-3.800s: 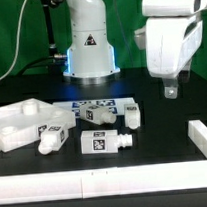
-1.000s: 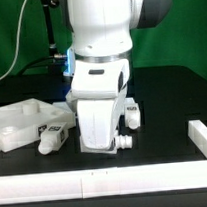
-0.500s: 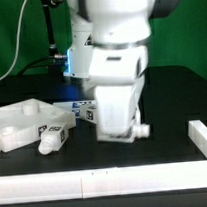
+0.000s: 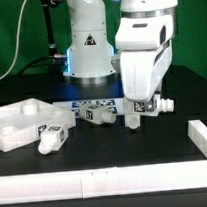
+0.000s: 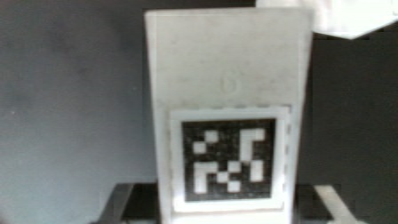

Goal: Assemble one leg

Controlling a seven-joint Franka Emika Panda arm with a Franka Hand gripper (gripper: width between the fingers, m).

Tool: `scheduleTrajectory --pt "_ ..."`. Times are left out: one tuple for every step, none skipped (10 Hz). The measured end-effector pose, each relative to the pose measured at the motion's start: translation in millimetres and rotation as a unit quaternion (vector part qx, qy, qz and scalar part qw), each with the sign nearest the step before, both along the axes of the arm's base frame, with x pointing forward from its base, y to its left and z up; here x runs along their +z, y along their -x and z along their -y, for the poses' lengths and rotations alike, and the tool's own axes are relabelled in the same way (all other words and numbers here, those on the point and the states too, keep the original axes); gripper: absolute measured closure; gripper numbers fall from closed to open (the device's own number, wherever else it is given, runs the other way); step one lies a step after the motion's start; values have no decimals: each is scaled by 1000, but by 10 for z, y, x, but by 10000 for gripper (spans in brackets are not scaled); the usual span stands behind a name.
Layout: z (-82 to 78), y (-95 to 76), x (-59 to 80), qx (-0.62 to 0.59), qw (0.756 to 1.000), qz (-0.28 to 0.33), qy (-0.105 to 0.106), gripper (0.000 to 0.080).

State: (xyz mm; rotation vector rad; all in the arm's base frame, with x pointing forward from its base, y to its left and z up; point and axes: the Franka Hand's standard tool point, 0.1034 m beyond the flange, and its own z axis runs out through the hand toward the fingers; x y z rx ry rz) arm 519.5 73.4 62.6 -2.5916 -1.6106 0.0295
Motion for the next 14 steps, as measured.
scheduleTrajectory --pt "-2 4 -2 0 1000 0 0 514" --pt "-12 21 -2 0 1000 -1 0 514" --pt "-98 169 47 -15 1000 11 0 514" --pt "-169 403 57 -11 1000 24 -1 514" --pt "-254 636 -2 -9 999 32 -5 514" --pt "-414 848 -82 -27 999 44 -13 514" --pt "-510 1001 -140 -29 999 41 -15 514" --pt "-486 982 -137 -29 999 39 -14 514" --pt "-479 978 -138 -30 999 39 -14 514" --pt "-481 984 -144 -30 999 38 -14 514" --pt "-515 987 -149 -40 998 41 -16 514" --pt "-710 1046 -177 -56 997 54 -28 514" --pt "-901 1136 -235 -60 996 56 -36 514" --pt "-1050 1213 -311 -63 996 56 -43 514"
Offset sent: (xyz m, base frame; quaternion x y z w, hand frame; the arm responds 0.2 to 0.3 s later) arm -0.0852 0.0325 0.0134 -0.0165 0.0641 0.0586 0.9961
